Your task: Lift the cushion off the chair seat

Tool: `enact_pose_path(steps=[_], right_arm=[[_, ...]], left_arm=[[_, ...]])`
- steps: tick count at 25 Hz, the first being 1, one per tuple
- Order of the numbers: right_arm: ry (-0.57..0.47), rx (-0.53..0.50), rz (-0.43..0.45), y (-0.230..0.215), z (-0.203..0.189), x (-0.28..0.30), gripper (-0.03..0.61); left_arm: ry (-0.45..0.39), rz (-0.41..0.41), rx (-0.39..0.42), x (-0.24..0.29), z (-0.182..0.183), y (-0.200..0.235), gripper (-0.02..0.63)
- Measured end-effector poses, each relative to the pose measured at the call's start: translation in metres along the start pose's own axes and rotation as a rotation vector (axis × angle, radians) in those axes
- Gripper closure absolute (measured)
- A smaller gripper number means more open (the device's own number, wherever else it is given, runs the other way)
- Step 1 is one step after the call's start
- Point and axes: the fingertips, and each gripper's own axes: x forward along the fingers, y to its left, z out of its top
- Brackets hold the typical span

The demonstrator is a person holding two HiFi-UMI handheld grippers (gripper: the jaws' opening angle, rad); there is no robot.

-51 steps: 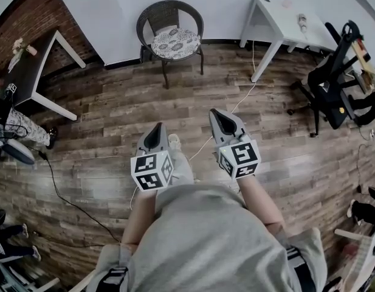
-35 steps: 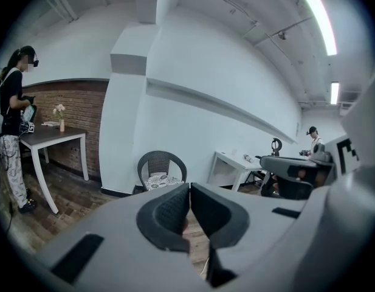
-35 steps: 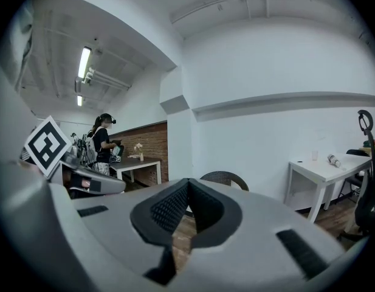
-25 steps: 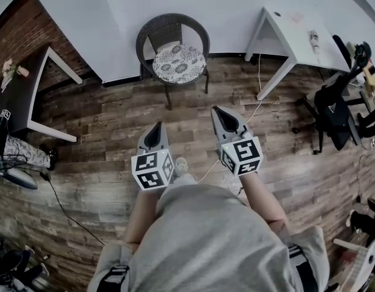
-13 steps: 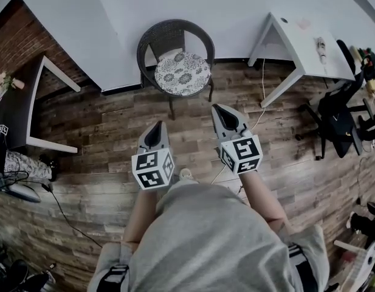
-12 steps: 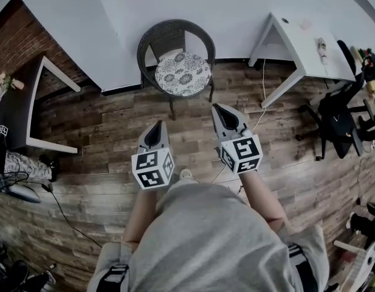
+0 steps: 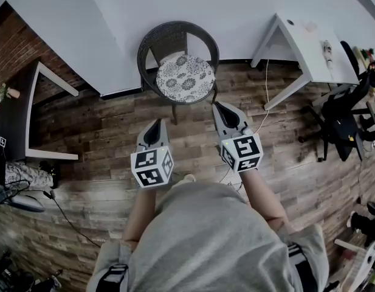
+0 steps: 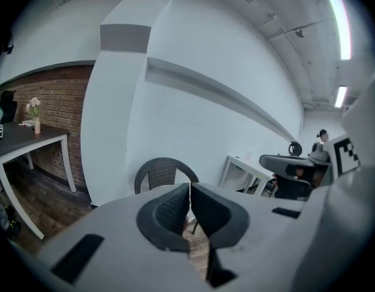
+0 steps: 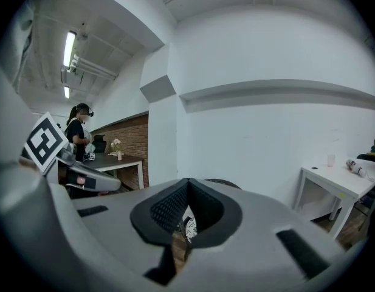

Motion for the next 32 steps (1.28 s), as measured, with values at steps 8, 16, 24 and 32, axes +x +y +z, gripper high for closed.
enact_pose_path(steps=[8, 16, 24, 32], right_arm=[[0.028, -0.006, -0.008, -0.012, -0.006, 0.031, 0.578], [0.089, 0.017, 0.012, -0.043, -0.039, 0.071, 0.578], [0.185, 0.001, 0.058, -0.088, -0.091, 0.144, 0.578], [0.281, 0.022, 0.062, -0.133, -0.152, 0.208, 0.578]], left_arm=[[0.008, -0.008, -0.001, 0.027, 0.008, 0.012, 0.604], [0.038, 0.018, -0.022, 0.065, 0.000, 0.016, 0.604], [0.079, 0.055, -0.057, 0.135, -0.004, 0.029, 0.604], [0.133, 0.059, -0.070, 0.205, -0.016, 0.037, 0.604]])
